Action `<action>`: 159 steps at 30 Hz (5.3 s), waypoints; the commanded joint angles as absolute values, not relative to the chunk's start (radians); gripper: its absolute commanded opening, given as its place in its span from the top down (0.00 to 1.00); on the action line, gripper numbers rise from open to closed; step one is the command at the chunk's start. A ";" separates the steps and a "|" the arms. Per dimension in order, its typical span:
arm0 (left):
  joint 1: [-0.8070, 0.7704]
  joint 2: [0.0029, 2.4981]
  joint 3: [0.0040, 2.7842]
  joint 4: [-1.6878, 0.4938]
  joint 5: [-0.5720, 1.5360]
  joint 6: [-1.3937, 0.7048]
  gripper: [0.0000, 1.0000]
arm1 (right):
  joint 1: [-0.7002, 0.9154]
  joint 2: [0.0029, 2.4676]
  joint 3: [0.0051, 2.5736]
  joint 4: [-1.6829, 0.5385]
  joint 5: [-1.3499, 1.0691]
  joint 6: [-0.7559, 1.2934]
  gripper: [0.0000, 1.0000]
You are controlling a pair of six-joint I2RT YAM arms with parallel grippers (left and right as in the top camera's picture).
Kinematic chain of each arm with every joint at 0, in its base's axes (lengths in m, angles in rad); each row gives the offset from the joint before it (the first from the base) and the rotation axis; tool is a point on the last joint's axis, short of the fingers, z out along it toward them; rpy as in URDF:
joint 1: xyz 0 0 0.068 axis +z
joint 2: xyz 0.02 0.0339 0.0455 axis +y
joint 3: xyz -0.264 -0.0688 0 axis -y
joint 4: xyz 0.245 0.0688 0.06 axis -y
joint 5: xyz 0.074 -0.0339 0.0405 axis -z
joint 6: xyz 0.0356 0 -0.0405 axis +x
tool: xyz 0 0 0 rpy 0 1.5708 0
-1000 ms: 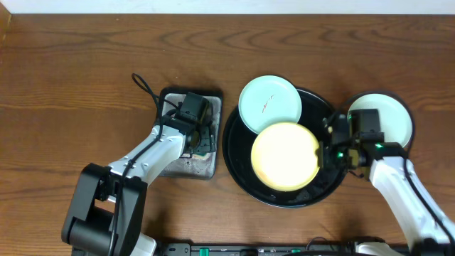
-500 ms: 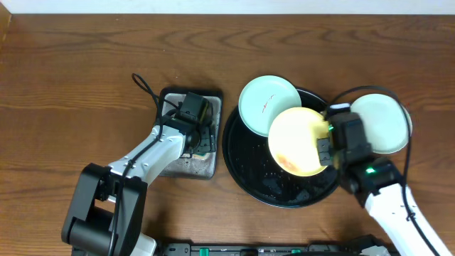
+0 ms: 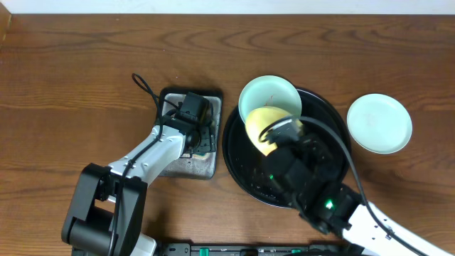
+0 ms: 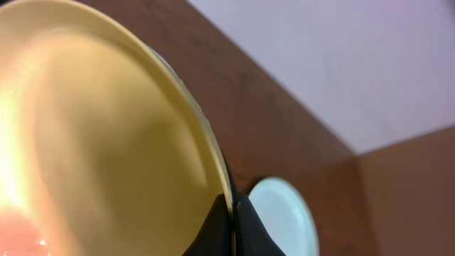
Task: Clean dirty plates on tray and stack at the side
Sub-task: 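Lift the yellow plate with the right gripper and move it right, then set the yellow plate onto the green plate at the right side, then grasp the remaining pale green plate rim with the right gripper and pull it forward, then dip and rub the sponge in the soapy water with the left gripper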
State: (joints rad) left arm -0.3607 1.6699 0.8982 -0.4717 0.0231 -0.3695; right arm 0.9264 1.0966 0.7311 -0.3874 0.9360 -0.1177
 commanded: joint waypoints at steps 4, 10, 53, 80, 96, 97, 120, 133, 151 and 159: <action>-0.356 1.666 0.896 -0.481 0.018 -0.371 0.21 | 1.040 1.087 0.757 -0.297 1.207 -0.287 0.99; -0.356 1.666 0.896 -0.482 0.018 -0.371 0.21 | 1.040 1.087 0.757 -0.289 1.215 -0.289 0.99; -0.356 1.666 0.896 -0.479 0.018 -0.371 0.21 | -0.521 1.457 0.757 -0.274 -0.183 0.697 0.76; -0.356 1.666 0.896 -0.479 0.018 -0.371 0.21 | 0.037 1.676 1.208 -0.538 -0.484 -0.111 0.07; -0.356 1.666 0.896 -0.479 0.018 -0.371 0.21 | 0.073 1.952 1.209 -0.355 -0.471 0.003 0.38; -0.356 1.666 0.896 -0.479 0.018 -0.371 0.21 | 0.074 1.963 1.209 -0.355 -0.471 0.004 0.43; -0.356 1.666 0.896 -0.482 0.018 -0.371 0.21 | 0.075 1.842 1.209 -0.735 -0.447 0.030 0.99; -0.356 1.666 0.896 -0.432 -0.058 -0.371 0.26 | 0.105 1.847 1.133 -0.780 -0.355 0.029 0.99; -0.360 1.666 0.892 -0.401 -0.001 -0.371 0.52 | 0.106 1.847 1.132 -0.775 -0.355 0.029 0.99; -0.362 1.667 0.857 -0.377 0.007 -0.371 0.71 | 0.107 1.847 1.132 -0.775 -0.355 0.029 0.99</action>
State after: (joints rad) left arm -0.3607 1.6699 0.8948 -0.3801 -0.0048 -0.3714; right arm 0.0940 1.8500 1.1358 -0.7738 -0.3496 0.0189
